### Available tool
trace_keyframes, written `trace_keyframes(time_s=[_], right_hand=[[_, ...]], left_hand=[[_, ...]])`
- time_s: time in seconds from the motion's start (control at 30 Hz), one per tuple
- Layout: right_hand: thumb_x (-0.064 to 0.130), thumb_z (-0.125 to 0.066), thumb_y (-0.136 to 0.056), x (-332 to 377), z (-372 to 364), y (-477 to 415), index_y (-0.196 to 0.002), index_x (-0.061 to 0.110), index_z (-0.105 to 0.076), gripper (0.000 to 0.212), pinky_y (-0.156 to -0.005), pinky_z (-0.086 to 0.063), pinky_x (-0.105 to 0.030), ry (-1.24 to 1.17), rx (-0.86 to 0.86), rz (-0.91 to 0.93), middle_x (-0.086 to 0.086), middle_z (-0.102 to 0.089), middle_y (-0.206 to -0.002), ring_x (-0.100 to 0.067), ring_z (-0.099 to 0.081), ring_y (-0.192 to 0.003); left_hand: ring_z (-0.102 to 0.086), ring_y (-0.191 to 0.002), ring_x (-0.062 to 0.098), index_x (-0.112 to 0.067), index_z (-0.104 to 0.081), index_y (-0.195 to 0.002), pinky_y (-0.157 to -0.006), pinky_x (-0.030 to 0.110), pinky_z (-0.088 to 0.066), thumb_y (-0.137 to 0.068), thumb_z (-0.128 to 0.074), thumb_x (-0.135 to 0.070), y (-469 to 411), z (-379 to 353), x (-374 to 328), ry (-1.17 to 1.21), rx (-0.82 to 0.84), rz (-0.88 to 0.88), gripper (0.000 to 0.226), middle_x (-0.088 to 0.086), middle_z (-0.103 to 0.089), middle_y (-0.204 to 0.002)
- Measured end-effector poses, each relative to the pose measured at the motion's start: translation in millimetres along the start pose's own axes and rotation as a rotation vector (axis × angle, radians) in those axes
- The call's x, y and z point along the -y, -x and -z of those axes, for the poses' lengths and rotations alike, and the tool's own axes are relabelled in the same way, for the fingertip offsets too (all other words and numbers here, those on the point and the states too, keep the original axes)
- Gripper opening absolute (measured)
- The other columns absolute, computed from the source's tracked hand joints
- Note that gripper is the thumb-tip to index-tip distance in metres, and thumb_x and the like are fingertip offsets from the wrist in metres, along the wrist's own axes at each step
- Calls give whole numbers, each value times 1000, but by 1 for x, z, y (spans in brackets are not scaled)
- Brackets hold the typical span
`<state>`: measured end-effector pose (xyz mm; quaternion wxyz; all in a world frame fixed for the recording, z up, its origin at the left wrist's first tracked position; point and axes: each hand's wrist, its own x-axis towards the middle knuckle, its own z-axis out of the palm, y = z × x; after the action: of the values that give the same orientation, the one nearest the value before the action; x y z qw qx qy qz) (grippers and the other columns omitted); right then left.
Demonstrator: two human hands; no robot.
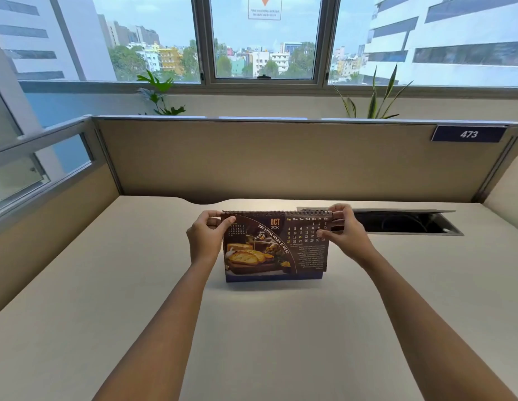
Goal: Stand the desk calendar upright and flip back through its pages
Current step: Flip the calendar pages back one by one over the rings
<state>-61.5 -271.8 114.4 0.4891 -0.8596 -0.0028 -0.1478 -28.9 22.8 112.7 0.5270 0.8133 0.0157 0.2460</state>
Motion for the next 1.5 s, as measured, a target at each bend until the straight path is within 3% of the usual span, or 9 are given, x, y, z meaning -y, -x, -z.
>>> trace_keyframes(time_s=[0.43,0.53,0.63,0.77,0.9,0.97,1.13,1.3,1.5], right_hand=[[-2,-78,-69,-12,-9,-11,-105,23,-41,57,-64,-40,-1,105,-25,107,5,-49,-92,-6,-51,-74],[12,-78,-74,-8,-5,-11,-102,23,-45,45,-62,-43,-6,113,24,61,7,-54,-90,-8,-54,-76],[44,-62,-85,0,-1,-12,-93,18,-55,29,-64,-45,-18,129,-14,-21,7,-62,-85,-13,-60,-80],[65,-24,-91,20,2,-22,-71,10,-54,66,-88,-44,-37,202,26,-267,-16,-67,-93,-33,-62,-97],[64,-15,-92,38,-1,-36,-75,5,-56,73,-97,-47,-40,323,105,-454,-20,-66,-98,-33,-65,-92],[59,-20,-95,42,-2,-42,-81,5,-55,66,-94,-51,-39,287,143,-492,-15,-64,-93,-29,-63,-81],[49,-27,-98,50,0,-48,-92,5,-53,51,-90,-53,-37,248,221,-576,-13,-62,-94,-28,-60,-83],[49,-30,-98,58,2,-50,-86,5,-52,50,-89,-52,-38,266,263,-633,-13,-62,-85,-28,-59,-82],[40,-46,-96,58,3,-53,-71,10,-48,39,-49,-47,-25,270,206,-607,-5,-57,-69,-16,-55,-56]], left_hand=[[-64,-96,25,-4,-60,-106,-55,9,-42,-80,-69,-25,0,-3,4,-27,21,-10,34,16,-69,-104],[-63,-94,23,-5,-59,-107,-56,11,-44,-80,-69,-26,1,-2,5,-24,33,-8,35,16,-69,-105],[-59,-89,16,-7,-59,-105,-53,11,-44,-82,-67,-30,2,0,4,-2,37,-13,34,14,-69,-103],[-62,-88,19,-9,-57,-97,-52,15,-44,-87,-57,-40,2,0,-1,32,13,40,32,13,-69,-102],[-60,-83,17,-15,-53,-89,-50,14,-41,-87,-55,-42,0,-1,-5,24,-7,71,28,13,-69,-99],[-61,-82,17,-13,-54,-89,-50,14,-41,-87,-56,-43,-1,-2,-5,16,-10,82,30,13,-69,-98],[-65,-86,24,-6,-59,-94,-50,14,-40,-86,-57,-42,-2,-3,-4,2,-23,78,37,15,-70,-98],[-65,-86,24,-6,-59,-94,-51,14,-41,-86,-58,-42,-1,-4,-4,4,-31,78,37,15,-70,-98],[-60,-83,17,-6,-59,-95,-51,13,-41,-86,-58,-41,0,-4,-3,-4,-38,72,36,15,-69,-100]])
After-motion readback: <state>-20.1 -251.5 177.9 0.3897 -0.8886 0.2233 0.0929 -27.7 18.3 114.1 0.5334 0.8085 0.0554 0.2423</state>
